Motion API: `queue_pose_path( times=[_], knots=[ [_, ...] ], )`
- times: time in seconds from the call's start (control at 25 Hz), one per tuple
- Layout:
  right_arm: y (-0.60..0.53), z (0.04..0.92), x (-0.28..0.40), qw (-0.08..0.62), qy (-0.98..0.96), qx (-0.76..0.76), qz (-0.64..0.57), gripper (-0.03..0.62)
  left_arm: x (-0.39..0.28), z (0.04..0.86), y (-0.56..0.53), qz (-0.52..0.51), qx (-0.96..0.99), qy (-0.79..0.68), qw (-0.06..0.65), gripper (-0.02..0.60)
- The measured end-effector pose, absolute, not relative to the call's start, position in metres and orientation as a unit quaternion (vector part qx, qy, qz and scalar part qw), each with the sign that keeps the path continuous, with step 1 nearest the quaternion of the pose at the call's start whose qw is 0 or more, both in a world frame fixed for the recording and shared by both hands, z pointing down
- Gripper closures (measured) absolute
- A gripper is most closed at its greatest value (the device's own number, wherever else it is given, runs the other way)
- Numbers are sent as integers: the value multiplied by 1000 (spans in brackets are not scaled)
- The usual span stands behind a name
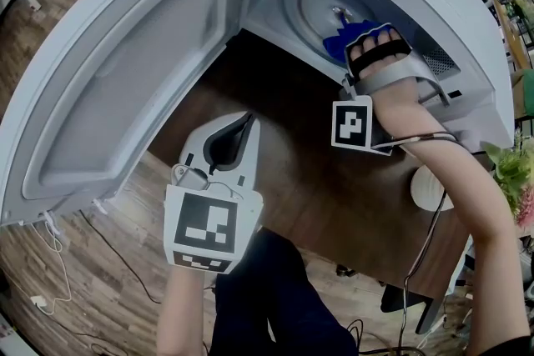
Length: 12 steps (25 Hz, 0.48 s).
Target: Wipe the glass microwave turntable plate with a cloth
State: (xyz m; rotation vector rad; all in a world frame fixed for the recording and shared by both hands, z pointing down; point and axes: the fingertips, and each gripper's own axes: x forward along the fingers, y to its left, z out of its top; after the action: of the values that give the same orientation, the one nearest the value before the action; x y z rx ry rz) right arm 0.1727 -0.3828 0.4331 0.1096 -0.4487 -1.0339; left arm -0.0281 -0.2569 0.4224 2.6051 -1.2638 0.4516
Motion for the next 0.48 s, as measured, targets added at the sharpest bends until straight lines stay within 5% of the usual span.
queue_pose_path(
  times=[0.48],
  knots=[
    [-363,435,218,909,-127,-50,-394,546,-27,422,-256,155,882,-432,104,574]
  ],
)
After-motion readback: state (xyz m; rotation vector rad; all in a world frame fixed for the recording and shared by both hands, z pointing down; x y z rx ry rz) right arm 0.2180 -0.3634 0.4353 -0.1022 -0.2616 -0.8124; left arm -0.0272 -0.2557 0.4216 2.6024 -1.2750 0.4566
